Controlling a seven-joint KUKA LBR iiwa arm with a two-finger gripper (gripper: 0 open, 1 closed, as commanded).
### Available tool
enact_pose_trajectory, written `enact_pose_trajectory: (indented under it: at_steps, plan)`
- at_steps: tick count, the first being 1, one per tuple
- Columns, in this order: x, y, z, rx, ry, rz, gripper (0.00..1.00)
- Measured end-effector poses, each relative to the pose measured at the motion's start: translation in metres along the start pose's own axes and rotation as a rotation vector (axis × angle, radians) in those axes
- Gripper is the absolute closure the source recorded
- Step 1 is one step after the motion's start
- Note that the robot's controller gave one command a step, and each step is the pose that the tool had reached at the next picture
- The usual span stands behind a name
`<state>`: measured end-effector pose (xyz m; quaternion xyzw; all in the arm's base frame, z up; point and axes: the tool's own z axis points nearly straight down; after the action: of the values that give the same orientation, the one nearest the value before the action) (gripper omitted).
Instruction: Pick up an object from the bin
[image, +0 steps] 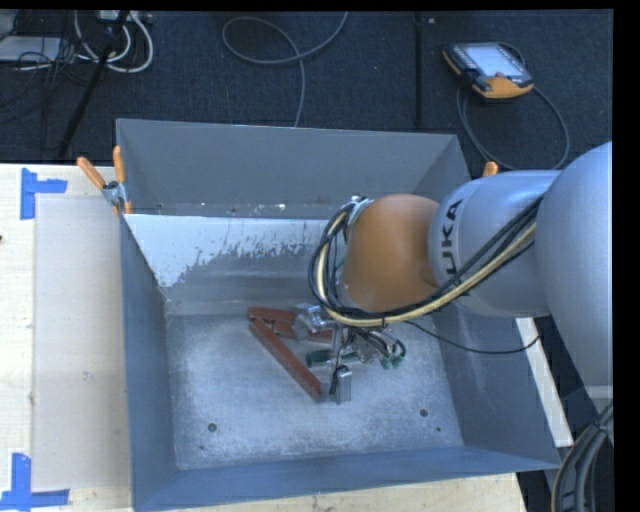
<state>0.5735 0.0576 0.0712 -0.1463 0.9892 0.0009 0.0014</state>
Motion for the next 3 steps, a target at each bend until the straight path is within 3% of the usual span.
enact_pose_trajectory:
  at_steps: [1, 2, 3]
  plan:
    - [-0.023, 0.001, -0.015, 0.0, 0.007, 0.063, 0.0]
    - [-0.045, -0.015, -0.026, 0.001, -0.001, 0.16, 0.0]
    - [-0.043, -0.014, -0.003, 0.001, 0.008, 0.127, 1.0]
